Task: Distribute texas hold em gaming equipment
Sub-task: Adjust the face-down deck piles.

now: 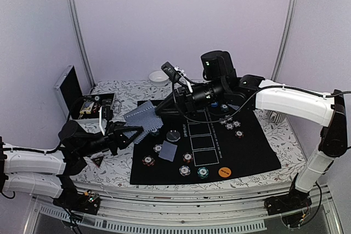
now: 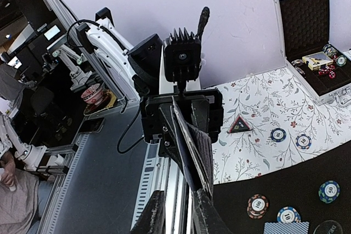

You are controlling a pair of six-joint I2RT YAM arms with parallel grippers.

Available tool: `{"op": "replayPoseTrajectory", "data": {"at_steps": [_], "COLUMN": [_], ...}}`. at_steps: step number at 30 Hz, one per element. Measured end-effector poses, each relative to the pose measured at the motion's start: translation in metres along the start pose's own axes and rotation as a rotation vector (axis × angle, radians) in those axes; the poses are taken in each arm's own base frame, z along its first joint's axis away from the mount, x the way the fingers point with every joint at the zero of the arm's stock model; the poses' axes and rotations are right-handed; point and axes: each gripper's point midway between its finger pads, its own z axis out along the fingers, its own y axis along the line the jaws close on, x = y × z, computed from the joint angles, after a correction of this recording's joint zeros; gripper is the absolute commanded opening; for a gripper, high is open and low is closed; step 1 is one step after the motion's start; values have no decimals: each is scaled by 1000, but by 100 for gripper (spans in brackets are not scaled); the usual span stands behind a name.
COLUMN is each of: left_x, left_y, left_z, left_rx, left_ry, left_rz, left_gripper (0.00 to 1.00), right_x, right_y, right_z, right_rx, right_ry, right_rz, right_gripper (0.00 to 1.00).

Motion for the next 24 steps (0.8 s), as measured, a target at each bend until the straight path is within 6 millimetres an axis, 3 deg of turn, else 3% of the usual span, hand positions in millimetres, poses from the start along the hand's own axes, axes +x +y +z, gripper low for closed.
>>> {"op": "replayPoseTrajectory", "data": {"at_steps": [13,17,22,24], "left_x": [6,5,6,7], "left_y": [5,7,9,10], "left_z": [1,1,-1,-1], "left_rx": [-17,-25,-34,-37], "left_ry": [17,13,6,7], "left_rz": [-13,-20,-39,-43], "left_gripper": [0,0,0,0], "right_x": [8,8,8,9], "right_y": [-6,-8,-11,-11], "right_z": [11,17,20,21], "right_rx": [-9,-13,-9,-11], "right_ry": [22,27,30,33], "right_rz": [31,32,35,38], "right_gripper": [20,14,16,21]}}
